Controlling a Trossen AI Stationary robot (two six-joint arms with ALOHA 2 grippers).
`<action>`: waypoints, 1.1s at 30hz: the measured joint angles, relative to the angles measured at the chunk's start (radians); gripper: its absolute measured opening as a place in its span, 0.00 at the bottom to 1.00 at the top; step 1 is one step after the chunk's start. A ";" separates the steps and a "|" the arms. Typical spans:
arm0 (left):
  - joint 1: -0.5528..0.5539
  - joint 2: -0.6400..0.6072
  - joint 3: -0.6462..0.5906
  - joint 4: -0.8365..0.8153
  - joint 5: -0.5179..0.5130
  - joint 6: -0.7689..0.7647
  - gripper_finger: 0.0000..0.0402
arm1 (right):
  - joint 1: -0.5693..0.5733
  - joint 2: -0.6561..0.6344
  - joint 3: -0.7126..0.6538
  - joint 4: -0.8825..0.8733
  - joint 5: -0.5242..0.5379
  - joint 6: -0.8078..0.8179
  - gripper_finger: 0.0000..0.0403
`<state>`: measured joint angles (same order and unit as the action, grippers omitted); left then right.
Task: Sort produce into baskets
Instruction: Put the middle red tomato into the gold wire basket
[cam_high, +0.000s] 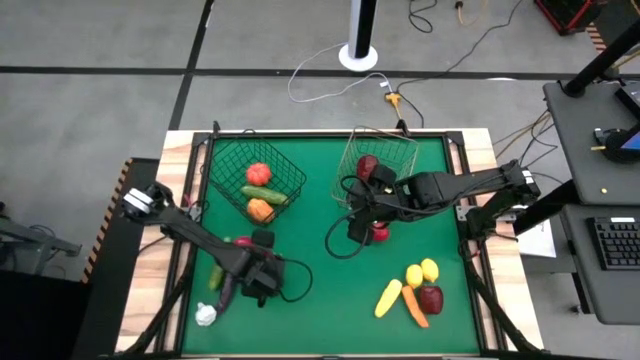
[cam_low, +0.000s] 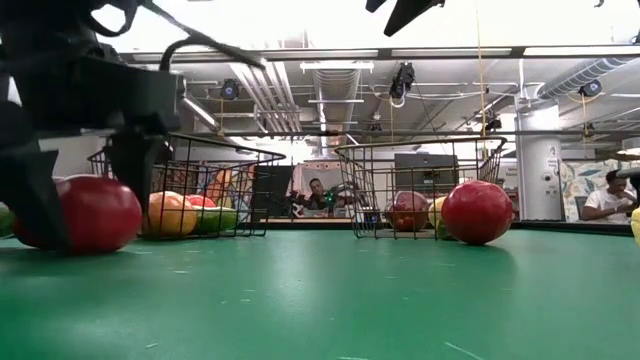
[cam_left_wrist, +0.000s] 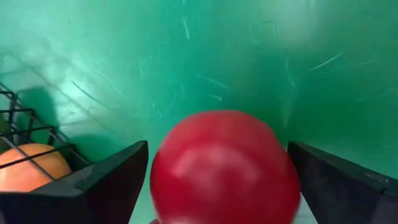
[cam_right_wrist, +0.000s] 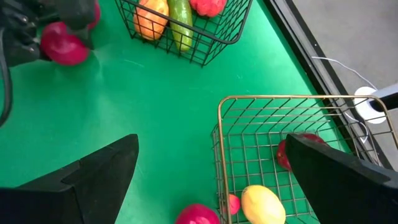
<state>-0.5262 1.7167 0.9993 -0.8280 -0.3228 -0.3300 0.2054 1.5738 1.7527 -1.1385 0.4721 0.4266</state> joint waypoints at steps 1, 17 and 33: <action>0.000 0.006 0.000 0.000 0.001 0.000 0.91 | 0.000 0.000 0.000 0.000 0.000 0.000 0.98; -0.007 0.008 0.157 -0.087 -0.005 0.095 0.72 | 0.000 0.000 -0.001 0.000 0.000 -0.008 0.98; -0.008 -0.303 0.132 0.279 -0.218 0.392 0.72 | 0.138 0.000 -0.216 0.297 0.198 -0.038 0.98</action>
<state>-0.5339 1.4135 1.1311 -0.5492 -0.5408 0.0623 0.3438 1.5738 1.5368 -0.8412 0.6702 0.3883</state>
